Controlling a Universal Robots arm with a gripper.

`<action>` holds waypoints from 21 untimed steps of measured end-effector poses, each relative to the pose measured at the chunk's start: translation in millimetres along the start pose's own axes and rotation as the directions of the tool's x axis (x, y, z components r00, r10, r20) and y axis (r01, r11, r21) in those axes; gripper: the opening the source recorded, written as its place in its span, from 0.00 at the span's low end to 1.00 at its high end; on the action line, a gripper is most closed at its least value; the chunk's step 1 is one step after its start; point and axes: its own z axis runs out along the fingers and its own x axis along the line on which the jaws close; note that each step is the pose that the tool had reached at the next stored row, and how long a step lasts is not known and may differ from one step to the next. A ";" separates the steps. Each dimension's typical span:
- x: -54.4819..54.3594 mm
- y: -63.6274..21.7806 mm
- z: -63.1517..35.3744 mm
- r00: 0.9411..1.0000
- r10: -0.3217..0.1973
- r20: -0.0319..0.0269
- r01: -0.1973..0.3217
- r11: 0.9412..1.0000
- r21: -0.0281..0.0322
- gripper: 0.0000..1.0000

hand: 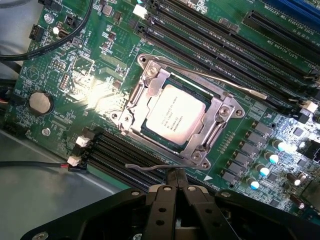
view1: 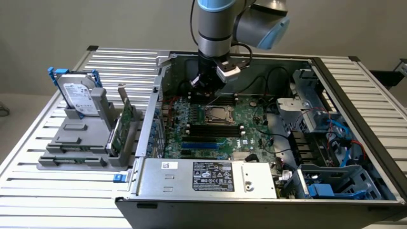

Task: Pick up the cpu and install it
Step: 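Install the first cpu locking lever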

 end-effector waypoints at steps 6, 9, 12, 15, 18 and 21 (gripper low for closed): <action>0.4 0.3 1.1 1.000 0.000 -0.003 0.000 1.000 -0.002 0.11; 0.9 0.7 1.8 1.000 -0.001 -0.005 0.001 1.000 -0.004 0.11; 1.7 1.1 2.4 1.000 -0.001 -0.006 0.001 1.000 -0.005 0.11; 2.5 1.6 3.0 1.000 -0.001 -0.008 0.001 1.000 -0.007 0.11; 3.4 2.2 3.5 1.000 -0.001 -0.009 0.001 1.000 -0.008 0.11; 4.5 2.8 4.1 1.000 -0.001 -0.010 0.001 1.000 -0.009 0.11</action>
